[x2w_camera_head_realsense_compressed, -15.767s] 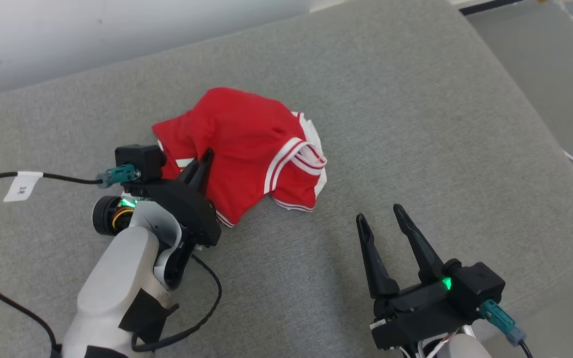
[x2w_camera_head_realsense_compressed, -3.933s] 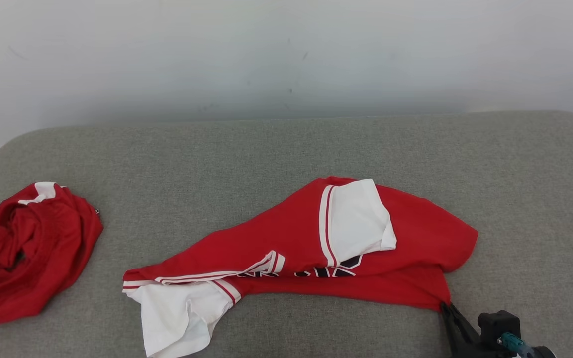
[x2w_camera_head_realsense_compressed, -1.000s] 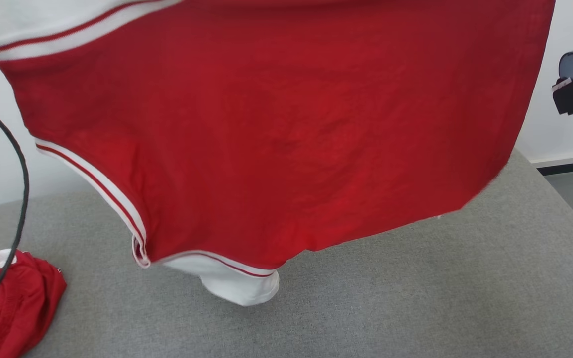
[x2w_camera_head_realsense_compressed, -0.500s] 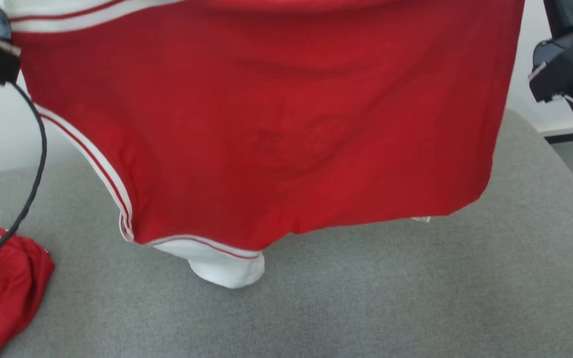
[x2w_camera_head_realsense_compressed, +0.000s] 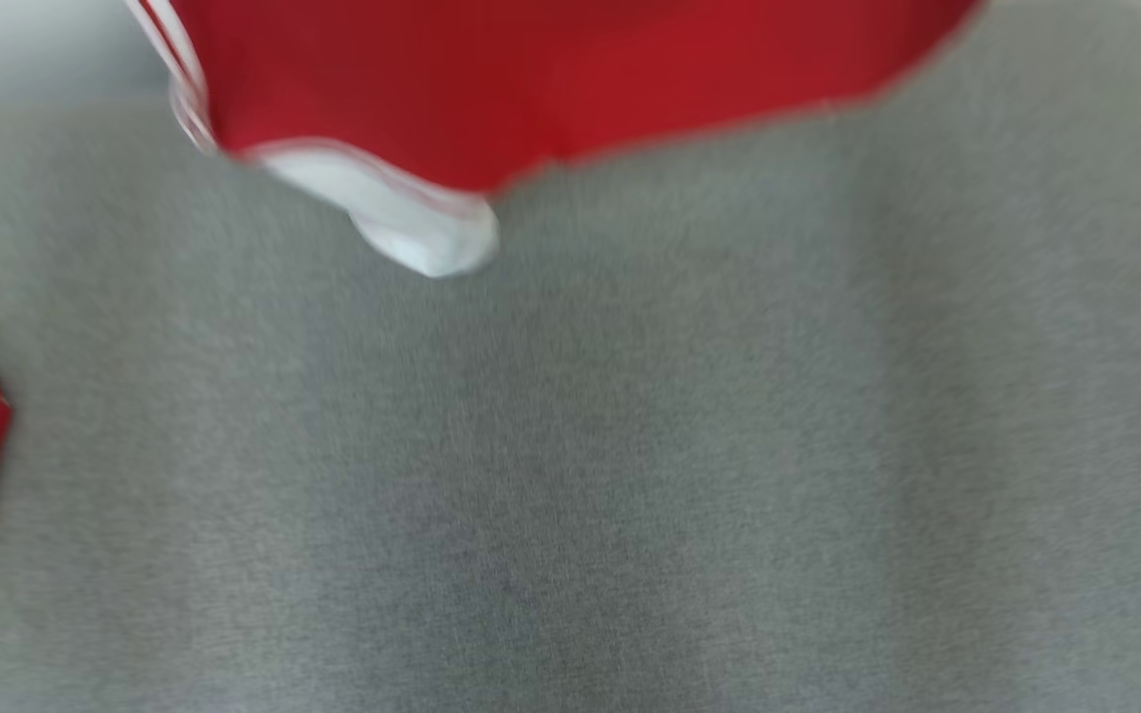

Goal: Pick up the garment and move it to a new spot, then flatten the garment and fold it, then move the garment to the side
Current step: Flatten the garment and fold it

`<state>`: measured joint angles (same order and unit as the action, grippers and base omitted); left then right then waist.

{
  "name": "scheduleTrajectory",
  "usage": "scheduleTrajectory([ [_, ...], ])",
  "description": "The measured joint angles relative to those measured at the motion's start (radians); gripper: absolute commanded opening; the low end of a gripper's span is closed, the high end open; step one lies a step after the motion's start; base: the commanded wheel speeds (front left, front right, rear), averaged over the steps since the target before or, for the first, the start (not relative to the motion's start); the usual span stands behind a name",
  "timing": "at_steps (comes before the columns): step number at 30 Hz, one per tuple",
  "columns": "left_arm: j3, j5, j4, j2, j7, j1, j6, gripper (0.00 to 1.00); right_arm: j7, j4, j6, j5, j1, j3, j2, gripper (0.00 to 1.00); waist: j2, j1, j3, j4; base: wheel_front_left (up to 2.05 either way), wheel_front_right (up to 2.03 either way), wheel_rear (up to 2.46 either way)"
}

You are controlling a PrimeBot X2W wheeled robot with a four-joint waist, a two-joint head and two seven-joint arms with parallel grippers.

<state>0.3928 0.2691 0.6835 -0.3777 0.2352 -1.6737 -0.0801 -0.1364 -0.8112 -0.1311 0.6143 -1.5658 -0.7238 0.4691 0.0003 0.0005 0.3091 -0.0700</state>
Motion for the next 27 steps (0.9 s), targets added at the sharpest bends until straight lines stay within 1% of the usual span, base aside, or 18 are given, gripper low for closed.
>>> scheduleTrajectory([
  [2,0.002,-0.037,0.037,-0.003,0.019,-0.069,0.023,0.0,-0.055,-0.075,0.0,-0.019,-0.068,0.011,-0.046,0.0,0.0,0.0001,0.049,-0.001,0.0,0.0,0.0],
  [4,0.0,-0.073,0.03,-0.003,0.022,-0.134,0.04,0.0,-0.094,-0.128,0.0,-0.038,-0.138,0.024,-0.077,0.0,0.0,0.0001,0.096,-0.005,0.0,0.0,0.0],
  [7,-0.026,-0.119,-0.115,0.004,0.026,-0.211,0.057,0.0,-0.121,-0.179,0.0,-0.091,-0.227,0.05,-0.087,0.0,0.0,-0.0001,0.166,-0.011,0.0,0.0,0.0],
  [9,-0.051,-0.128,-0.191,0.01,0.027,-0.227,0.055,0.0,-0.125,-0.186,0.0,-0.109,-0.253,0.082,-0.09,0.0,-0.0001,-0.0002,0.21,-0.013,0.0,0.0,0.0],
  [12,-0.085,-0.122,-0.253,0.032,0.027,-0.216,0.027,0.0,-0.128,-0.169,0.0,-0.151,-0.262,0.12,-0.079,0.0,-0.0001,-0.0003,0.276,-0.011,0.0,0.0,0.0],
  [14,-0.105,-0.113,-0.264,0.047,0.027,-0.165,0.009,0.0,-0.128,-0.165,0.0,-0.17,-0.242,0.128,-0.074,0.0,-0.0001,-0.0002,0.318,-0.005,0.0,0.0,0.0],
  [17,-0.129,-0.086,-0.264,0.075,0.027,-0.063,-0.017,0.0,-0.128,-0.171,0.0,-0.182,-0.171,0.133,-0.074,0.0,0.0,0.0,0.371,0.008,0.0,0.0,0.0],
  [21,-0.165,-0.045,-0.279,0.099,0.026,0.068,-0.04,0.0,-0.128,-0.177,0.0,-0.183,-0.086,0.122,-0.071,0.0,0.0001,0.0,0.413,0.038,0.0,0.0,0.0],
  [24,-0.176,0.007,-0.309,0.101,0.026,0.177,-0.049,0.0,-0.128,-0.169,0.0,-0.162,-0.024,0.105,-0.066,0.0,0.0,-0.0005,0.418,0.06,0.0,0.0,0.0],
  [27,-0.147,0.078,-0.356,0.087,0.026,0.304,-0.05,0.0,-0.128,-0.148,0.0,-0.125,0.038,0.083,-0.057,0.0,0.0,-0.0004,0.4,0.07,0.0,0.0,0.0],
])
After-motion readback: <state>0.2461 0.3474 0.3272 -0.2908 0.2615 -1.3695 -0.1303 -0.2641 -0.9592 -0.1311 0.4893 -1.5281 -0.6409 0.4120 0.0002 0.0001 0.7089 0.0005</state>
